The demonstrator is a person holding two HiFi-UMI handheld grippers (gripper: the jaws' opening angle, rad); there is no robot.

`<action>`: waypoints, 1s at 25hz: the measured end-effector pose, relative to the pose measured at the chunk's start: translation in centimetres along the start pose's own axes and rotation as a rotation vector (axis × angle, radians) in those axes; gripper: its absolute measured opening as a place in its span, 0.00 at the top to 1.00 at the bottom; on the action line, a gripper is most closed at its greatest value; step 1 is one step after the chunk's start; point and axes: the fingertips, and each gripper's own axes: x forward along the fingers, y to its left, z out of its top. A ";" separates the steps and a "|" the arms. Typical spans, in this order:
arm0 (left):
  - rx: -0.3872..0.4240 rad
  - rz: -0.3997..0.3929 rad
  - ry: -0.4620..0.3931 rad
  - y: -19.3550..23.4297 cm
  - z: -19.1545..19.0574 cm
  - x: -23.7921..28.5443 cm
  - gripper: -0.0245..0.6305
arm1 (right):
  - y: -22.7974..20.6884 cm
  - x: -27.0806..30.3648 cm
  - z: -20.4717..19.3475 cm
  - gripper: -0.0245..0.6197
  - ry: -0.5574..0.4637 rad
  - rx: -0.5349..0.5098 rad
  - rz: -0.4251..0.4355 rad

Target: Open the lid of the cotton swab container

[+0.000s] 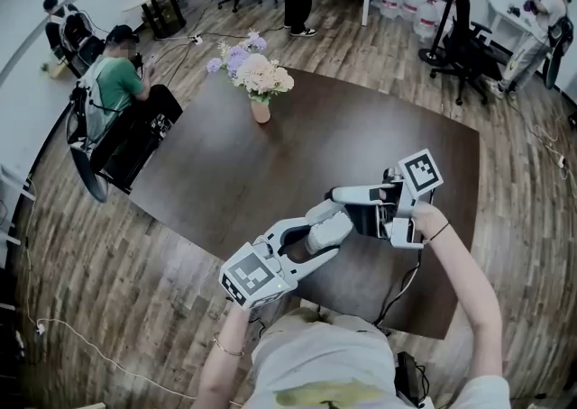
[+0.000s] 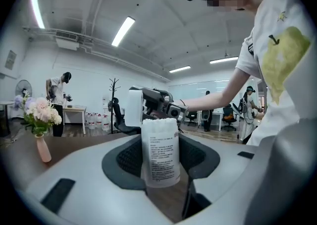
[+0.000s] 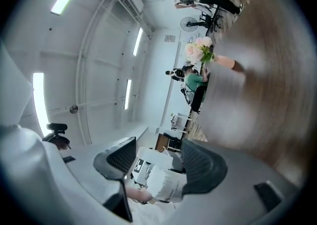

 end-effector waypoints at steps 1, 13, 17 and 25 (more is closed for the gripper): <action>-0.011 0.009 -0.009 0.1 0.2 -0.1 0.65 | 0.3 -0.3 0.3 0.54 -0.021 -0.033 -0.006; -0.101 0.175 -0.071 2.9 0.9 -2.1 0.65 | 1.5 -3.3 3.0 0.79 -0.303 -0.540 -0.242; -0.106 0.239 -0.075 3.7 1.0 -2.8 0.65 | 1.6 -3.9 3.0 0.85 -0.345 -0.677 -0.368; -0.122 0.367 -0.109 5.4 1.5 -4.6 0.65 | 2.2 -5.5 2.6 0.90 -0.391 -0.922 -0.580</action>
